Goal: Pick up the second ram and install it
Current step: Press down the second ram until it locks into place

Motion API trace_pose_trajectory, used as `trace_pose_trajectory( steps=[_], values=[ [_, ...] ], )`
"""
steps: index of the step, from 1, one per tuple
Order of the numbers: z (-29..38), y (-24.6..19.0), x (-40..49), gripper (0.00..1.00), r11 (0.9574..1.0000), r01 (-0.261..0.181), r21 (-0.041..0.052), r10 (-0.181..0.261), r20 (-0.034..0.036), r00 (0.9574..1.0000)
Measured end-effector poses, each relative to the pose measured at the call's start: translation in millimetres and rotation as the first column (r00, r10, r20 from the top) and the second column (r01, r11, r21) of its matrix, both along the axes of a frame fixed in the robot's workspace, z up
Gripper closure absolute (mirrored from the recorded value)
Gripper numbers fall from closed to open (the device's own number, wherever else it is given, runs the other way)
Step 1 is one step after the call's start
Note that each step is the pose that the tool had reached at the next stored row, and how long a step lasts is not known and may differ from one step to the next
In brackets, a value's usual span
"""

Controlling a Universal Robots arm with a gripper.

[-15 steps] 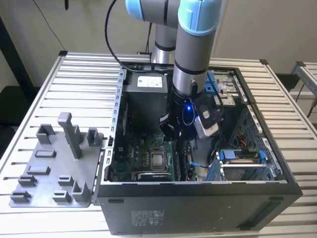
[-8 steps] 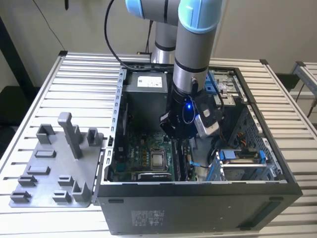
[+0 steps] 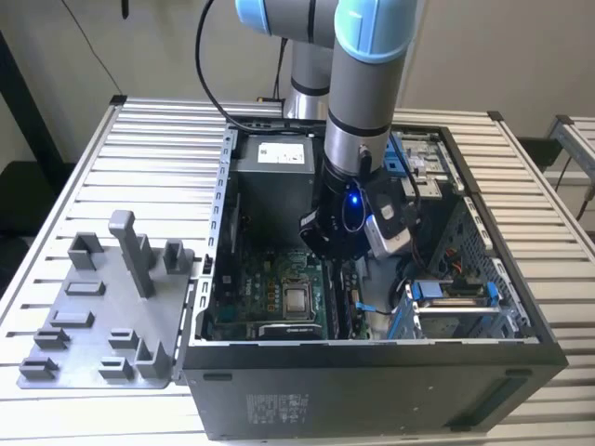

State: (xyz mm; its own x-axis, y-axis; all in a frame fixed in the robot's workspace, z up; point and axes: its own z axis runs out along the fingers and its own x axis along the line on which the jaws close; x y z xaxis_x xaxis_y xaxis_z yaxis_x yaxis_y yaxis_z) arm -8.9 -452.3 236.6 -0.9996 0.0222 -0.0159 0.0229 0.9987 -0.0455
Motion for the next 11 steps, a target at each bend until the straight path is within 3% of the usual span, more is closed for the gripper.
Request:
trace_pose_trajectory(
  steps=[8, 11],
  values=[
    [0.0, 0.0, -0.8, 0.89, 1.0, 0.0, 0.0034, 0.0, 0.0, 1.0],
    [-0.1, 0.0, -0.7, 0.89, 0.999, -0.044, 0.0034, 0.044, 0.0, 0.999]
  ],
)
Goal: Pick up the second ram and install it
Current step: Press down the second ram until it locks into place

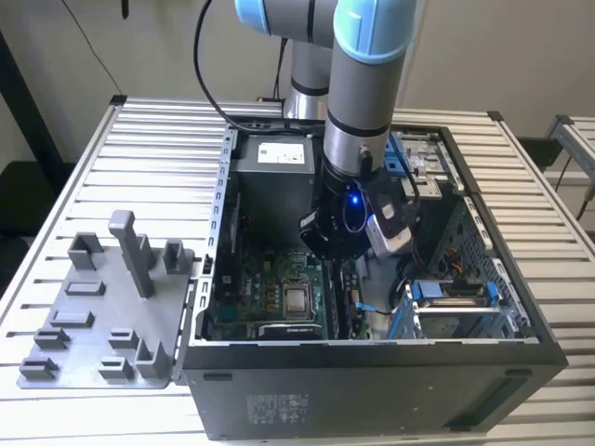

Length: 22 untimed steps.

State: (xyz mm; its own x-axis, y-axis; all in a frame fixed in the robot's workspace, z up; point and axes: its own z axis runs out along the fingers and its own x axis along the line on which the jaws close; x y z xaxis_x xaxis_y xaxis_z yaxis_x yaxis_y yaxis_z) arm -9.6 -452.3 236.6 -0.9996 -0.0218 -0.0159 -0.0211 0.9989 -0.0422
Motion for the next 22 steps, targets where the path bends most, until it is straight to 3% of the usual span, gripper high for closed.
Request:
trace_pose_trajectory(
  steps=[3, 6, 12, 16, 19, 22],
  values=[
    [-1.4, -0.1, 0.0, 0.89, 0.9985, -0.054, -0.0002, 0.054, 0.0006, 0.9985],
    [-1.5, 0.0, -0.1, 0.89, 0.9941, -0.108, 0.0001, 0.108, 0.0007, 0.9941],
    [-2.7, 0.0, -0.2, 0.89, 0.9787, -0.205, 0.0108, 0.205, 0.0025, 0.9787],
    [-5.1, 0.1, -0.4, 0.89, 0.9642, -0.264, 0.0244, 0.264, 0.006, 0.9645],
    [-6.1, 0.0, -0.6, 0.89, 0.9486, -0.315, 0.0245, 0.315, 0.0058, 0.9489],
    [-8.4, 0.0, -0.8, 0.89, 0.9296, -0.368, 0.025, 0.368, 0.006, 0.9299]
  ],
)
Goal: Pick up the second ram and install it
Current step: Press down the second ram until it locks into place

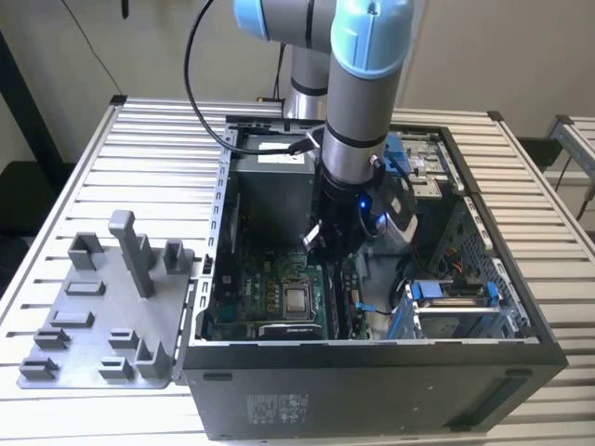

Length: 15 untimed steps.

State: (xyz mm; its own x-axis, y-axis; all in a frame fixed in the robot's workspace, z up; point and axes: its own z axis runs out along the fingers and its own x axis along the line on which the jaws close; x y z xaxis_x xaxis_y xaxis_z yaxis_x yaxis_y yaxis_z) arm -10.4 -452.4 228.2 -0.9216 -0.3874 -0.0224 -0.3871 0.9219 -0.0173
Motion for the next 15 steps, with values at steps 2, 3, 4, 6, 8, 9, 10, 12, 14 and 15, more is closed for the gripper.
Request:
trace_pose_trajectory(
  steps=[2, 3, 4, 6, 8, 9, 10, 12, 14, 15],
  values=[
    [-0.4, 0.0, 0.0, 0.89, 0.9994, -0.036, -0.0001, 0.036, -0.0001, 0.9994],
    [-0.8, 0.0, 0.0, 0.89, 0.9985, -0.054, 0.0001, 0.054, 0.0, 0.9985],
    [-1.1, 0.0, 0.0, 0.89, 0.9974, -0.072, 0.0001, 0.072, 0.0, 0.9974],
    [-1.5, 0.1, 0.0, 0.89, 0.9941, -0.108, 0.0, 0.108, 0.0, 0.9941],
    [-1.5, 0.1, -0.1, 0.89, 0.9894, -0.145, 0.0, 0.145, 0.0, 0.9894],
    [-1.7, 0.1, -0.1, 0.89, 0.9867, -0.163, 0.0002, 0.163, 0.0001, 0.9867],
    [-2.1, 0.0, -0.2, 0.89, 0.9838, -0.179, 0.0004, 0.179, 0.0001, 0.9838],
    [-2.2, 0.1, -0.7, 0.89, 0.9781, -0.208, 0.0001, 0.208, 0.0, 0.9781],
    [-2.3, 0.1, -0.8, 0.89, 0.9706, -0.241, 0.0003, 0.241, 0.0, 0.9706],
    [-2.5, 0.0, -0.8, 0.89, 0.9664, -0.257, 0.0008, 0.257, 0.0002, 0.9664]
  ],
)
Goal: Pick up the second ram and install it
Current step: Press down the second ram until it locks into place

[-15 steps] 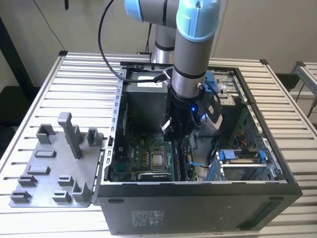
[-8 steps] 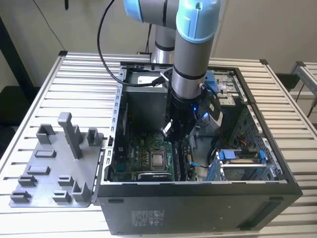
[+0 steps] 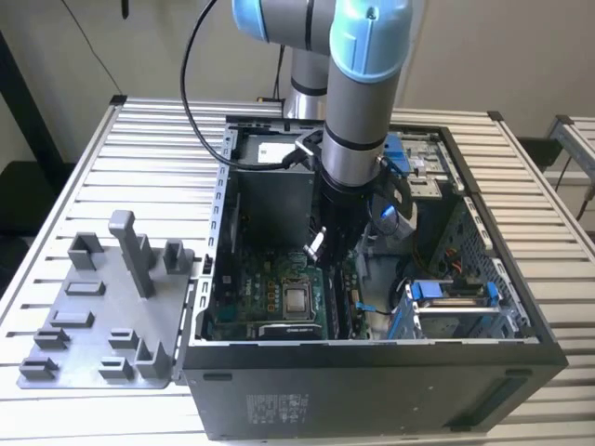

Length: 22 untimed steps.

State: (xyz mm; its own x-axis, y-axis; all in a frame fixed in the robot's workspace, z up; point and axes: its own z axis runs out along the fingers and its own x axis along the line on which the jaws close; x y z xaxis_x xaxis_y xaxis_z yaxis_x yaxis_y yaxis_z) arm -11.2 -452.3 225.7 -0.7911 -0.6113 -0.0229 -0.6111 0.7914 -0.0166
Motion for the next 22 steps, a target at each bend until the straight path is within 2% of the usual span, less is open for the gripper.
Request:
trace_pose_trajectory(
  steps=[6, 9, 12, 14, 17, 19, 22],
  values=[
    [2.9, 0.0, -0.1, 0.89, 0.9974, -0.073, -0.0001, 0.073, 0.0025, 0.9974],
    [3.1, 0.0, -0.1, 0.89, 0.9938, -0.111, 0.0003, 0.111, 0.005, 0.9938],
    [3.1, 0.0, -0.2, 0.89, 0.9885, -0.151, 0.0001, 0.151, 0.0076, 0.9884],
    [3.1, 0.0, -0.2, 0.89, 0.9826, -0.185, -0.0002, 0.185, 0.0085, 0.9826],
    [3.1, 0.0, -0.3, 0.89, 0.9711, -0.239, -0.0001, 0.239, 0.0086, 0.971],
    [3.1, 0.0, -0.2, 0.89, 0.9619, -0.274, -0.0002, 0.274, 0.0086, 0.9618],
    [3.0, 0.0, -0.3, 0.89, 0.9452, -0.327, -0.0001, 0.327, 0.0086, 0.9451]
  ],
)
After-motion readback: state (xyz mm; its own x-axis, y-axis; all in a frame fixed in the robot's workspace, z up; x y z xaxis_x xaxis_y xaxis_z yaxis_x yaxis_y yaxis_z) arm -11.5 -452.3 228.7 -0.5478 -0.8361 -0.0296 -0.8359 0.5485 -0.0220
